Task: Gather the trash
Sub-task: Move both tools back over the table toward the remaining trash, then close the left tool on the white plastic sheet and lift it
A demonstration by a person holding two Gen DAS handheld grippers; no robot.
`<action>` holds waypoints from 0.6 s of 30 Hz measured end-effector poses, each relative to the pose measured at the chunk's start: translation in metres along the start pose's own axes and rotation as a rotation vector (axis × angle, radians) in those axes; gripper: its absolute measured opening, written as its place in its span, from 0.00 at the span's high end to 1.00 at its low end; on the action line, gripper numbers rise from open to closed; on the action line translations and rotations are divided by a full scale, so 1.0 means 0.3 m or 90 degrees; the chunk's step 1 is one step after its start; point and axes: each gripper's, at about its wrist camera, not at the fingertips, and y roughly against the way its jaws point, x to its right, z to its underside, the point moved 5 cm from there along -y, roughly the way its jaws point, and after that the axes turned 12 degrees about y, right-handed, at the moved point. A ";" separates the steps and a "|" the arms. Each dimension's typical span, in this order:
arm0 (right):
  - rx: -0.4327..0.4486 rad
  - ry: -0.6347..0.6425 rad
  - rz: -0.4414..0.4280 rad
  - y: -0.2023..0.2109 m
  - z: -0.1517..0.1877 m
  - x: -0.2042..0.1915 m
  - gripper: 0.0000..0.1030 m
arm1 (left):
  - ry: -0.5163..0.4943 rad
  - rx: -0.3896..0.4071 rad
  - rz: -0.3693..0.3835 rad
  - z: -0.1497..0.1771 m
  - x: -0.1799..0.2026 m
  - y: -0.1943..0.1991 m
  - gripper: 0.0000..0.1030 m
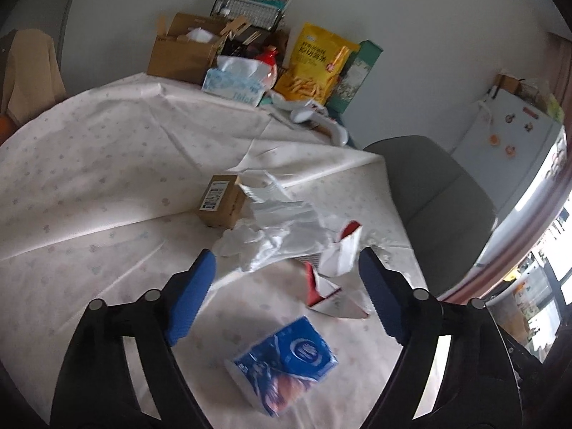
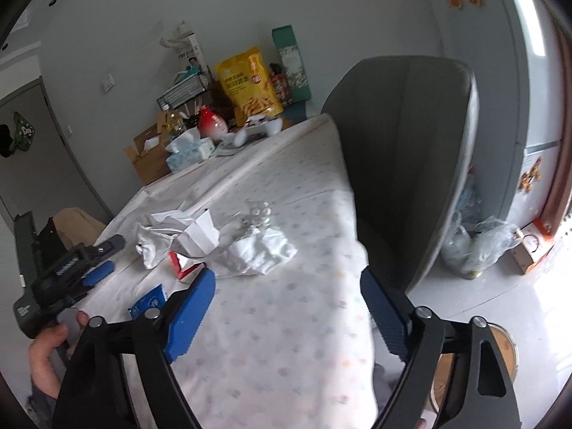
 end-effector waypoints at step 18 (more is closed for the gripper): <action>-0.069 0.016 -0.085 -0.229 -0.038 -0.128 0.44 | 0.047 -0.044 -0.032 -0.018 -0.098 -0.149 0.89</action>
